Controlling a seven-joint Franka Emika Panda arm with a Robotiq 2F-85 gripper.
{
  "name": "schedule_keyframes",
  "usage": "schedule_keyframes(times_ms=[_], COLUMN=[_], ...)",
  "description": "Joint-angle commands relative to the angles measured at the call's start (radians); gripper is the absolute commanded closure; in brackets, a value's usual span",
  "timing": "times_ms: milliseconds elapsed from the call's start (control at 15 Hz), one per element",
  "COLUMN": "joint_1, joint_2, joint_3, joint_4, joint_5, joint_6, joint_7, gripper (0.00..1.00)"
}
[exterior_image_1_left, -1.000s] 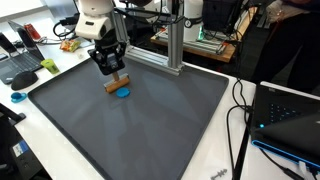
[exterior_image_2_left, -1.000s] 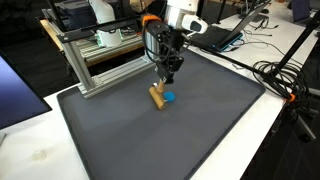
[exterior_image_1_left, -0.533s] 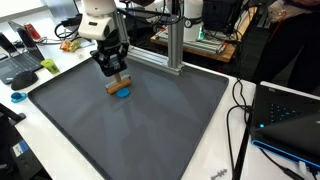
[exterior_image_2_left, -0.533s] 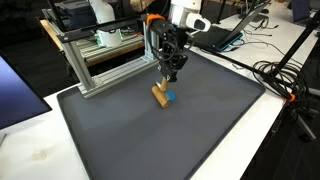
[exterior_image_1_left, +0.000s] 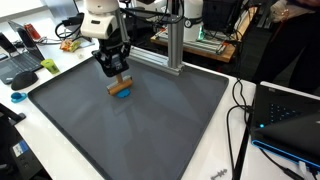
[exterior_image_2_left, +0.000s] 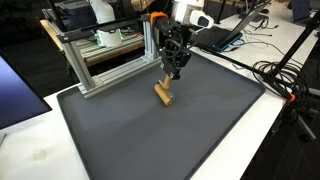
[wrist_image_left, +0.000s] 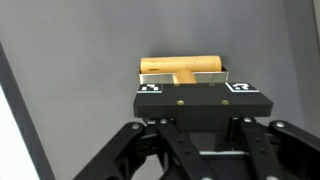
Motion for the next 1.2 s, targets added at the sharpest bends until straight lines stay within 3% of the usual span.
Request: schedule_keyframes(times_ms=[0, 667, 1000, 1133], joint_1=[0.016, 0.03, -0.029, -0.032], joint_2=[0.025, 0.033, -0.089, -0.15], joint_3=[0.035, 0.056, 0.081, 0.057], joint_4=[0.008, 0.023, 0.016, -0.003], joint_5=[0.062, 0.104, 0.34, 0.397], joint_6=[0.0, 0.006, -0.095, -0.104], joint_7=[-0.003, 0.002, 0.009, 0.066], gripper=[0.78, 0.78, 0.78, 0.78])
